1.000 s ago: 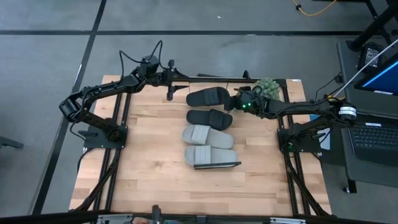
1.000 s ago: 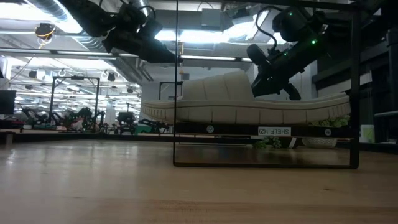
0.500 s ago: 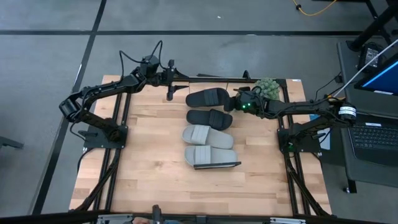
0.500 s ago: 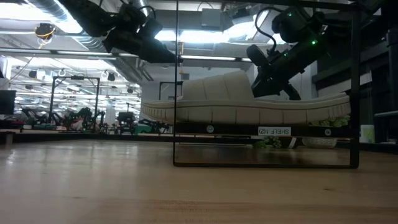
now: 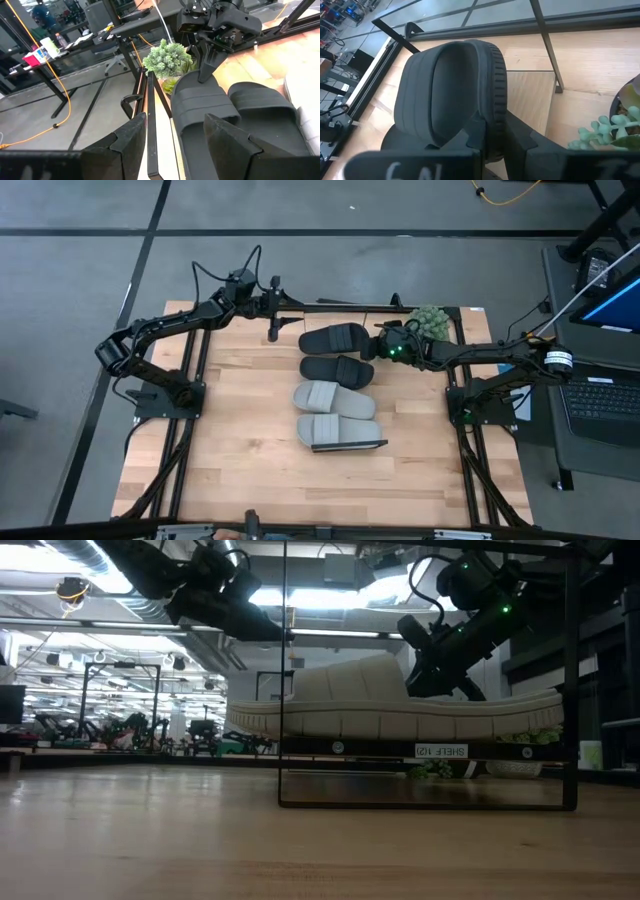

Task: Pick and place slides into the shelf
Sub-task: Put the black slipper on the shelf, then return to Home Position

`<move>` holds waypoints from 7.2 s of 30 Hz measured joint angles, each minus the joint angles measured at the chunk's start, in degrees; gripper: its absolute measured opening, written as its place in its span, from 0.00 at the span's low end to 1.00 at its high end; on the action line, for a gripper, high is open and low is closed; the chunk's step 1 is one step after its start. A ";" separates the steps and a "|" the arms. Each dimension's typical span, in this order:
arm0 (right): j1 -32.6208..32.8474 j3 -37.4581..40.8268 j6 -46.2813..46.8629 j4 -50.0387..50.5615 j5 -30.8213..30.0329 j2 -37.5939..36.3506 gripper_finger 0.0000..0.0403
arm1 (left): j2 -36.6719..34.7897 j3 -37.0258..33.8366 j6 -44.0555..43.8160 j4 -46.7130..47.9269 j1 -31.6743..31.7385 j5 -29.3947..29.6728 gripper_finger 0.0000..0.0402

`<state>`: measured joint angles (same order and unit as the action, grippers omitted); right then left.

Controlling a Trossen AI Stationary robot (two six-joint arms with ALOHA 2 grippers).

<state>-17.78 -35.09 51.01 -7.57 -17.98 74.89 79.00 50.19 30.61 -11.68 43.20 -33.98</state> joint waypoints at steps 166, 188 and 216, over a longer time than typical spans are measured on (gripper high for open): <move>16.92 14.95 -50.01 -18.47 -2.79 -21.42 0.02 | -24.30 -24.13 -19.40 -24.39 -7.58 12.61 0.00; 16.92 14.95 -49.99 -18.78 -2.73 -21.40 0.02 | -59.87 -40.97 -23.66 -9.49 -25.87 31.45 0.00; 16.05 14.99 -56.00 -24.76 12.14 -21.55 0.02 | -59.89 -49.77 -26.11 -5.75 -27.69 36.02 0.00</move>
<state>-1.73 -20.10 -4.99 -32.34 -5.84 53.34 19.11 0.43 4.50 -17.43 15.51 2.04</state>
